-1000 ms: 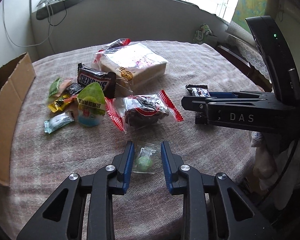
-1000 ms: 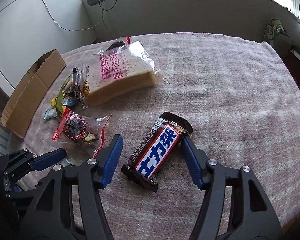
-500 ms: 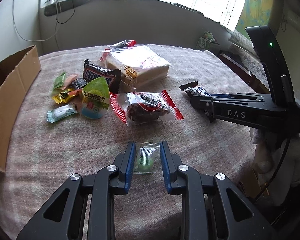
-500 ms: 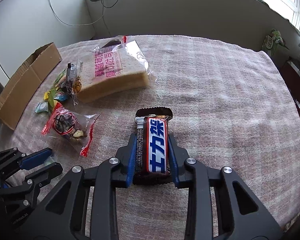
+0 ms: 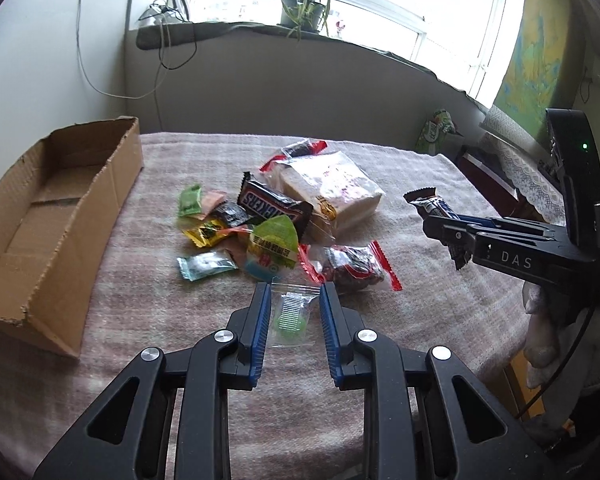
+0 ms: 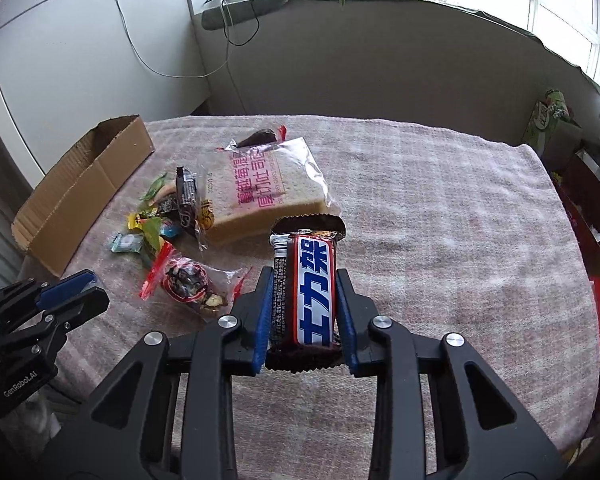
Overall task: Organize snacks
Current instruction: 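Carry the chocolate bar into the cardboard box and open the right gripper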
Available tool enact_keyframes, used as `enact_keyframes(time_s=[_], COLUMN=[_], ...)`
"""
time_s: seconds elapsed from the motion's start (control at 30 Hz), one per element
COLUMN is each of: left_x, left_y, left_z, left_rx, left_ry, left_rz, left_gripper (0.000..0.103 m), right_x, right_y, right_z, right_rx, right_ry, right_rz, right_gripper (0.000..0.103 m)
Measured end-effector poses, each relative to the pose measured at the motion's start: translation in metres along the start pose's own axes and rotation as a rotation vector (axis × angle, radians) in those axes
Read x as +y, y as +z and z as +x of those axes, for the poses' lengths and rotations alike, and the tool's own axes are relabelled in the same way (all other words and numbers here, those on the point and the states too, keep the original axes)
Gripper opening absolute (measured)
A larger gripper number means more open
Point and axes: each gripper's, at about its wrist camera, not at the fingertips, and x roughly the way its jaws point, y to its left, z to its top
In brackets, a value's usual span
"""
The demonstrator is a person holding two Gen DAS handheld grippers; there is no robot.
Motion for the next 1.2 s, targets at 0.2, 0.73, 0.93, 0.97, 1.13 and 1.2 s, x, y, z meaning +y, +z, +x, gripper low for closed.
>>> enact_keyframes(time_s=[0.2, 0.73, 0.93, 0.97, 1.13, 1.2], left_x=[0.033, 0.128, 0.155, 0.158, 0.170, 0.175], left_y=[0.013, 0.027, 0.026, 0.025, 0.025, 0.025], left_z=[-0.018, -0.056, -0.058, -0.059, -0.056, -0.055], left_rx=[-0.067, -0.173, -0.172, -0.172, -0.168, -0.169], left_ry=[0.061, 0.236, 0.275, 0.279, 0.293, 0.296], left_rz=[-0.054, -0.181, -0.214, -0.217, -0.234, -0.245], left_gripper=[0.023, 0.023, 0.023, 0.023, 0.023, 0.023], right_x=[0.037, 0.172, 0.215, 0.221, 0.246, 0.255], right_y=[0.024, 0.078, 0.088, 0.089, 0.095, 0.096], right_z=[0.001, 0.031, 0.050, 0.055, 0.071, 0.077], right_rx=[-0.027, -0.059, -0.041, -0.035, -0.018, -0.008], right_ry=[0.068, 0.242, 0.297, 0.301, 0.316, 0.323], right_rz=[-0.059, -0.266, -0.309, -0.315, -0.346, -0.357], right_gripper=[0.030, 0.030, 0.030, 0.030, 0.030, 0.030])
